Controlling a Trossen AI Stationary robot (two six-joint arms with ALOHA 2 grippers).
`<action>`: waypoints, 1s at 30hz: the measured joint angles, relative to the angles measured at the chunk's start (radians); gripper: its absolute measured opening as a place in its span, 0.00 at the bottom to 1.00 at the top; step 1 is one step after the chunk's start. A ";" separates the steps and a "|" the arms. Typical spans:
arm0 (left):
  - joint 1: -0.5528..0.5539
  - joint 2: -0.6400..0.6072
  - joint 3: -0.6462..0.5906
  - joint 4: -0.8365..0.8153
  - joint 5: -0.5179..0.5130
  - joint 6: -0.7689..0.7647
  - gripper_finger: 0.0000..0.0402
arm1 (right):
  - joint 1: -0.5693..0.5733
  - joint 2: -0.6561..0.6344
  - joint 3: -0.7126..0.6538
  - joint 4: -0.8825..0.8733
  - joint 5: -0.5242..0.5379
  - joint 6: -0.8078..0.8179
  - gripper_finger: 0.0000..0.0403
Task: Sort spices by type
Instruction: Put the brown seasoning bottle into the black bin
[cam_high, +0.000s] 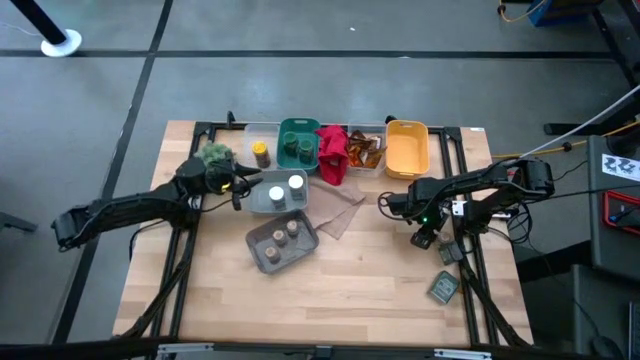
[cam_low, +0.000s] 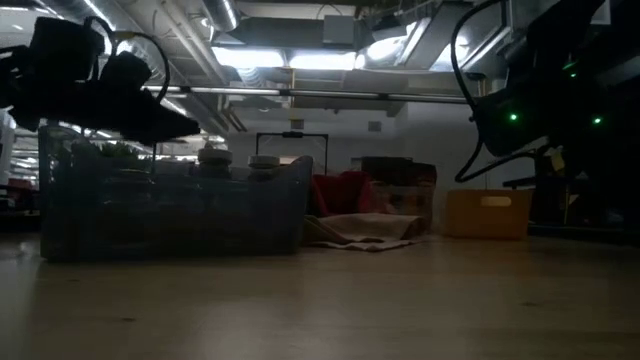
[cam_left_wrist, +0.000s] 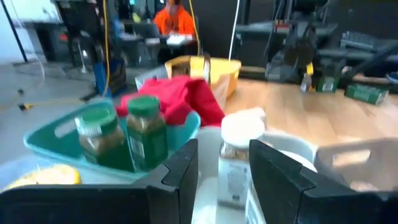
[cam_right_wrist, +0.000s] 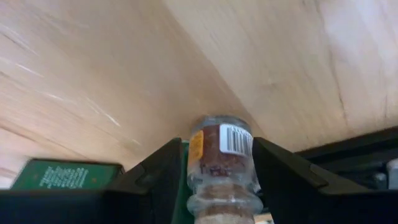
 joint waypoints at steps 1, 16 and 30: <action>0.000 -0.004 0.000 -0.019 0.000 0.003 0.32 | 0.000 0.000 0.000 0.008 0.000 0.000 0.49; 0.000 -0.007 0.000 -0.244 0.000 -0.032 0.32 | 0.000 0.000 0.000 -0.011 0.000 0.046 0.49; -0.001 -0.010 0.003 -0.341 -0.003 -0.004 0.32 | 0.000 0.000 0.000 -0.009 0.000 0.048 0.49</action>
